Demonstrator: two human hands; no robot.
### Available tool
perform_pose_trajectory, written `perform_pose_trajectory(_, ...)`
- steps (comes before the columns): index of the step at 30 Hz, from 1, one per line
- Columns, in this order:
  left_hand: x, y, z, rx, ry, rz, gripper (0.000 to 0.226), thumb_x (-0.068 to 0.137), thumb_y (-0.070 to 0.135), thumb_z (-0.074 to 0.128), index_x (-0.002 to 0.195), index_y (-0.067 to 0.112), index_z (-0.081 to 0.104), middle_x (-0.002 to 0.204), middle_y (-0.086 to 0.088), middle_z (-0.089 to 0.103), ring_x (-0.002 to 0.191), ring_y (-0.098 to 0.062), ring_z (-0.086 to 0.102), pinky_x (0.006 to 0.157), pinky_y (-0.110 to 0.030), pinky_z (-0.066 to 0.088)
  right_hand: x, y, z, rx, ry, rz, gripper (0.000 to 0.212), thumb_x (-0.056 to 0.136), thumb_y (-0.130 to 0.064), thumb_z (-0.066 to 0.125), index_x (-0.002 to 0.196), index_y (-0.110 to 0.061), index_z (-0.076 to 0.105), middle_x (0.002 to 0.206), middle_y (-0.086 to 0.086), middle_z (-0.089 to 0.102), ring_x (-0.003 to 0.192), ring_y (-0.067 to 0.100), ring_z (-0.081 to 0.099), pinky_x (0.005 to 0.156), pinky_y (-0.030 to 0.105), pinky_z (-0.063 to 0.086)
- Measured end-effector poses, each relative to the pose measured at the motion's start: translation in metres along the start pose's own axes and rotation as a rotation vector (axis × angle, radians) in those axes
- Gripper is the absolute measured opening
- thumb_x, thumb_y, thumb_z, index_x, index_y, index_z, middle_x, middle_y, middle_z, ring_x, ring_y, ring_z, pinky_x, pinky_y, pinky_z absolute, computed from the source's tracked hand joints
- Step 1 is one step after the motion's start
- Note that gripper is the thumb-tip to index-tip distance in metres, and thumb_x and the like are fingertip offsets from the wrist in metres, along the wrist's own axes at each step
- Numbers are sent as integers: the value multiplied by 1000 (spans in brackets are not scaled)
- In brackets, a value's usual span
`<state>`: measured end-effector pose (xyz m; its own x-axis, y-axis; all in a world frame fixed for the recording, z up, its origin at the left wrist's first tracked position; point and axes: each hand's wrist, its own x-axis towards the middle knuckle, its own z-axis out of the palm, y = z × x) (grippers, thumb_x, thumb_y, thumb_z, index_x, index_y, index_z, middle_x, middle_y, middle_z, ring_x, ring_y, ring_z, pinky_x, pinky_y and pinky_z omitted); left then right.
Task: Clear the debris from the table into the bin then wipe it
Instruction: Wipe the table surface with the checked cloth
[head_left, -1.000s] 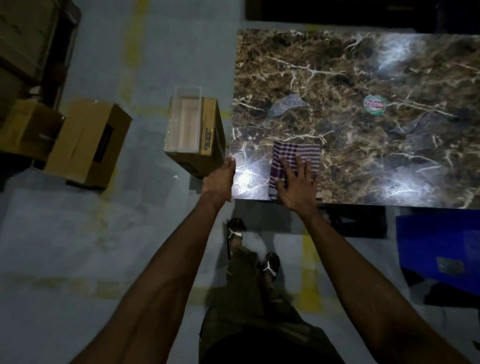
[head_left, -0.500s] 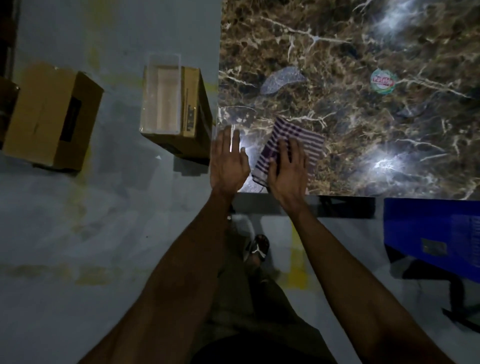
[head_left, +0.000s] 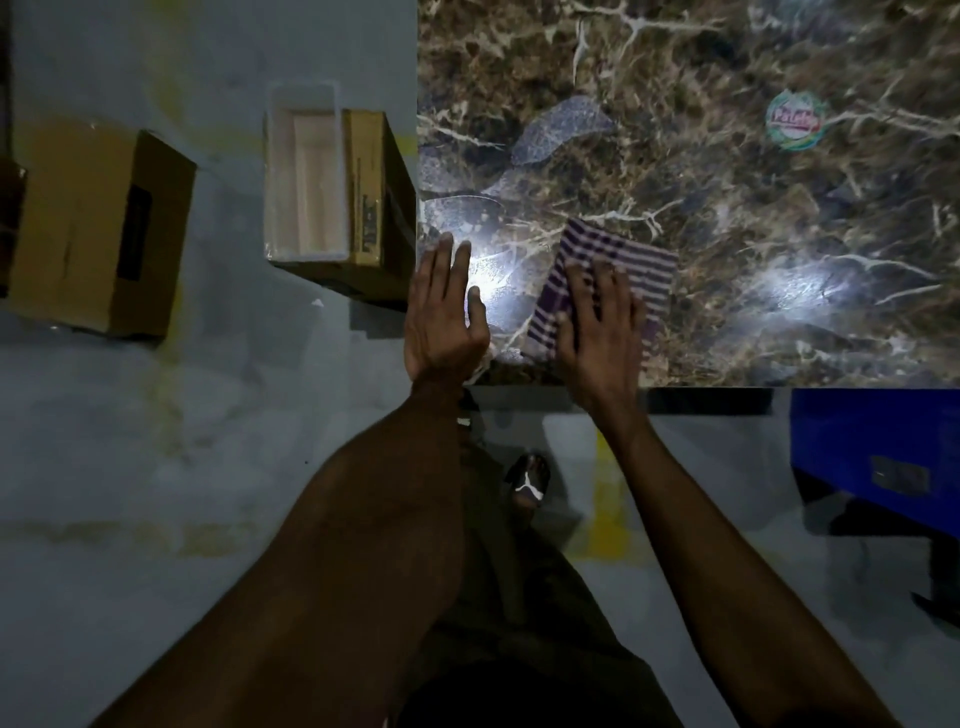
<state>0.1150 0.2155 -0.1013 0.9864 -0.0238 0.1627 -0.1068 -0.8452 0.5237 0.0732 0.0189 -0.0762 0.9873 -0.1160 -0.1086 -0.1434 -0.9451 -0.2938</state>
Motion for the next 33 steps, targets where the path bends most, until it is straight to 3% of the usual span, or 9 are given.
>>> perform_pose_trajectory(4, 3, 2, -2, 3, -8, -32, 51, 106, 25, 44, 156, 14, 43, 164, -8, 36, 155, -24, 26, 126, -43, 23, -14, -23, 6, 23, -55, -161, 56, 110, -37, 35, 164, -26, 25, 172, 5, 17, 160, 28, 11, 127, 50, 11)
perform_pose_trajectory(7, 4, 2, 0, 20, 23, -15, 50, 105, 23, 45, 154, 11, 45, 162, -10, 39, 154, -27, 29, 123, -46, 28, -42, -4, -1, 40, -124, -244, 57, 110, -40, 39, 164, -32, 23, 173, 0, 14, 160, 25, 8, 128, 48, 11)
perform_pose_trajectory(12, 4, 3, -1, 36, 37, -21, 51, 103, 22, 47, 153, 12, 47, 162, -9, 40, 153, -27, 30, 124, -45, 28, -27, 22, -11, -1, -80, -39, 57, 111, -41, 33, 165, -30, 19, 173, 3, 14, 160, 27, 7, 126, 51, 15)
perform_pose_trajectory(15, 4, 7, -4, 41, 16, -48, 52, 102, 23, 49, 153, 13, 46, 162, -7, 39, 153, -25, 30, 125, -41, 25, -3, 1, -5, -4, -15, -35, 57, 111, -39, 33, 165, -26, 20, 172, 7, 15, 160, 29, 9, 125, 52, 16)
perform_pose_trajectory(19, 5, 9, -6, 41, -19, -71, 55, 100, 23, 49, 154, 15, 45, 164, -5, 37, 154, -23, 29, 127, -35, 18, -22, -22, 6, 31, -92, -182, 58, 110, -40, 36, 165, -27, 20, 173, 5, 13, 160, 29, 8, 126, 53, 16)
perform_pose_trajectory(22, 4, 9, -7, 34, -36, -90, 56, 99, 23, 49, 155, 17, 44, 164, -4, 36, 154, -22, 27, 127, -34, 17, -56, -2, 5, 17, -124, -327, 59, 110, -39, 42, 164, -26, 22, 173, 5, 13, 160, 28, 10, 125, 53, 19)
perform_pose_trajectory(27, 7, 8, -7, 23, -5, -79, 56, 98, 22, 52, 154, 16, 46, 163, -5, 39, 153, -23, 28, 126, -37, 21, -53, 31, -8, 25, -152, -122, 58, 110, -42, 37, 164, -32, 20, 173, -1, 11, 160, 26, 6, 127, 50, 14)
perform_pose_trajectory(33, 5, 6, -9, 6, -22, -55, 55, 100, 23, 52, 154, 15, 44, 163, -6, 37, 154, -25, 26, 125, -43, 24, -18, 2, 0, 22, -45, -50, 56, 110, -39, 33, 164, -27, 24, 172, 4, 19, 160, 28, 9, 127, 50, 11)
